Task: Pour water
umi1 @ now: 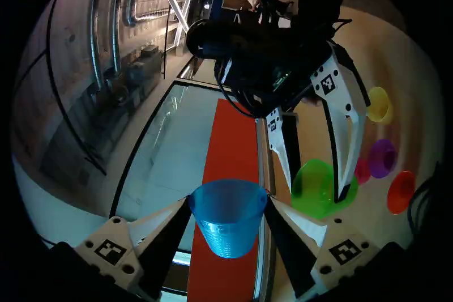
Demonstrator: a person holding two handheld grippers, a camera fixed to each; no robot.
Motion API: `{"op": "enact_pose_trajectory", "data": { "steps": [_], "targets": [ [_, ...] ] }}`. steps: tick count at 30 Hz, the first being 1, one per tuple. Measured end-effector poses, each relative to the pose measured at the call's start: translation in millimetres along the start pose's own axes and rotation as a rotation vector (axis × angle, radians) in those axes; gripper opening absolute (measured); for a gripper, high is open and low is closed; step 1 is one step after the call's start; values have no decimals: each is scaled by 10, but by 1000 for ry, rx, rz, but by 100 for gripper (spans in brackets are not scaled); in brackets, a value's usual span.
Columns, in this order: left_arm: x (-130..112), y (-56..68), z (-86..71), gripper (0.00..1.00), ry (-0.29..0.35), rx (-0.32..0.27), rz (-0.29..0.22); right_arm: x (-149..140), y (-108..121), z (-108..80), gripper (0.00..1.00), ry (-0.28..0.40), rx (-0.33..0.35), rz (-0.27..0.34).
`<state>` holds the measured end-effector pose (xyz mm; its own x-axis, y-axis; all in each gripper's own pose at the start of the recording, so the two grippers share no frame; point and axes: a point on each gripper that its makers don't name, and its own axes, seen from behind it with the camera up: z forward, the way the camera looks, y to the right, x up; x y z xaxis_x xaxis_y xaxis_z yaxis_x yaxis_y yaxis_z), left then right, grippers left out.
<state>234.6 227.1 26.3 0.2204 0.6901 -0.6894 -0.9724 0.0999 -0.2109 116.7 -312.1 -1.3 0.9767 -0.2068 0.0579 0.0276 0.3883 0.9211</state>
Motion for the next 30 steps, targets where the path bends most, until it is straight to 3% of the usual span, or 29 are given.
{"op": "enact_pose_trajectory", "data": {
  "steps": [30],
  "targets": [
    [26, 2, 8, 89, 2, -3, 49, 10, 25, -1, 94, 4, -3, -2]
  ]
}}
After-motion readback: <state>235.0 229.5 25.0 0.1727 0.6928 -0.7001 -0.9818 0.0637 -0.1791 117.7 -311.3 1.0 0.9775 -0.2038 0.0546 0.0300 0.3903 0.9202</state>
